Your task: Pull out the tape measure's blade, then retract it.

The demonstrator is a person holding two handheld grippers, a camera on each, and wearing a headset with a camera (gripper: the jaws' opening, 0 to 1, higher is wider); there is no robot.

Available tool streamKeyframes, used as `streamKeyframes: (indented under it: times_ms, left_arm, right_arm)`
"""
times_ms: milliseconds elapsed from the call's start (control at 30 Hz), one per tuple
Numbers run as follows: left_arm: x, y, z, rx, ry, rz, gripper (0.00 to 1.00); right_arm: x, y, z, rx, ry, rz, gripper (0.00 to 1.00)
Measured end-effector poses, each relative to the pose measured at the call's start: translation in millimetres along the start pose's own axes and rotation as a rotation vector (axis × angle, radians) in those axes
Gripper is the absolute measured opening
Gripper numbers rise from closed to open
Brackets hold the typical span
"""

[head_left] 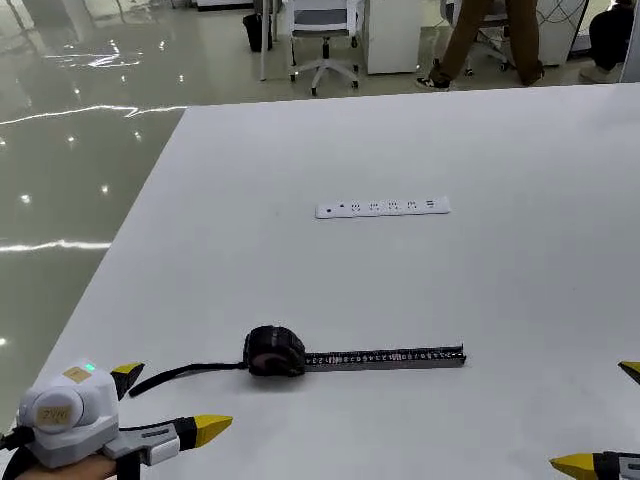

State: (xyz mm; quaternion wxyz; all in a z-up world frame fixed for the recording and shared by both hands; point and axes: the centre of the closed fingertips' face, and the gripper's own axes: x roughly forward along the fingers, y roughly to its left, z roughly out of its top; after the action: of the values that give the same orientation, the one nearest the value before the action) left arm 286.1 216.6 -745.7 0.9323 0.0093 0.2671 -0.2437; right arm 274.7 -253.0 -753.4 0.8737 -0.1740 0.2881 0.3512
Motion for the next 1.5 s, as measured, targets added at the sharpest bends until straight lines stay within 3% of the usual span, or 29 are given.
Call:
streamKeyframes:
  times_ms: [100,333,433,500,600,767,867,1000,1100,1133,1233,1467,1500]
  left_arm:
    - [1.5,-2.3,5.2,0.010,0.008,0.002,0.99]
    - [11.6,-5.9,28.7,0.013,-0.027,0.012,0.99]
    - [16.6,-5.5,37.0,-0.030,-0.025,0.054,0.97]
    - [21.4,-9.5,46.0,-0.022,-0.034,0.072,0.96]
    - [31.2,-19.1,61.4,-0.040,-0.082,0.089,0.96]
    - [50.8,-27.9,56.9,-0.098,-0.074,0.122,0.97]
    - [63.0,-35.5,45.5,-0.090,-0.079,0.156,0.99]
    - [71.9,-41.7,28.1,-0.101,-0.040,0.173,0.98]
    - [68.3,-37.1,41.6,-0.098,-0.098,0.193,0.98]
    - [68.1,-37.9,40.9,-0.097,-0.097,0.188,0.98]
    - [72.2,-46.8,43.9,-0.142,-0.128,0.133,0.98]
    - [82.9,-52.3,41.0,-0.084,-0.116,0.134,1.00]
    - [84.8,-53.8,39.4,-0.030,-0.101,0.129,1.00]
  right_arm:
    - [1.8,-1.8,1.8,-0.022,0.009,0.003,0.99]
    - [8.0,-4.2,9.3,-0.036,0.008,0.007,0.99]
    - [9.4,-6.0,14.8,-0.047,0.002,0.004,0.98]
    - [11.2,-6.9,23.0,-0.035,-0.007,0.016,0.97]
    - [17.8,-10.1,31.7,-0.127,0.024,0.043,0.97]
    - [28.1,-20.3,47.2,-0.170,0.048,0.064,0.96]
    - [37.7,-20.9,51.9,-0.244,0.096,0.105,0.95]
    - [51.7,-18.0,58.9,-0.279,0.107,0.155,0.90]
    - [66.5,-12.3,55.3,-0.310,0.169,0.228,0.87]
    - [70.8,-11.0,55.6,-0.321,0.178,0.243,0.86]
    - [85.9,-8.0,57.0,-0.395,0.209,0.291,0.82]
    - [121.9,6.4,57.0,-0.443,0.271,0.436,0.68]
    - [126.3,5.7,56.7,-0.468,0.280,0.441,0.68]
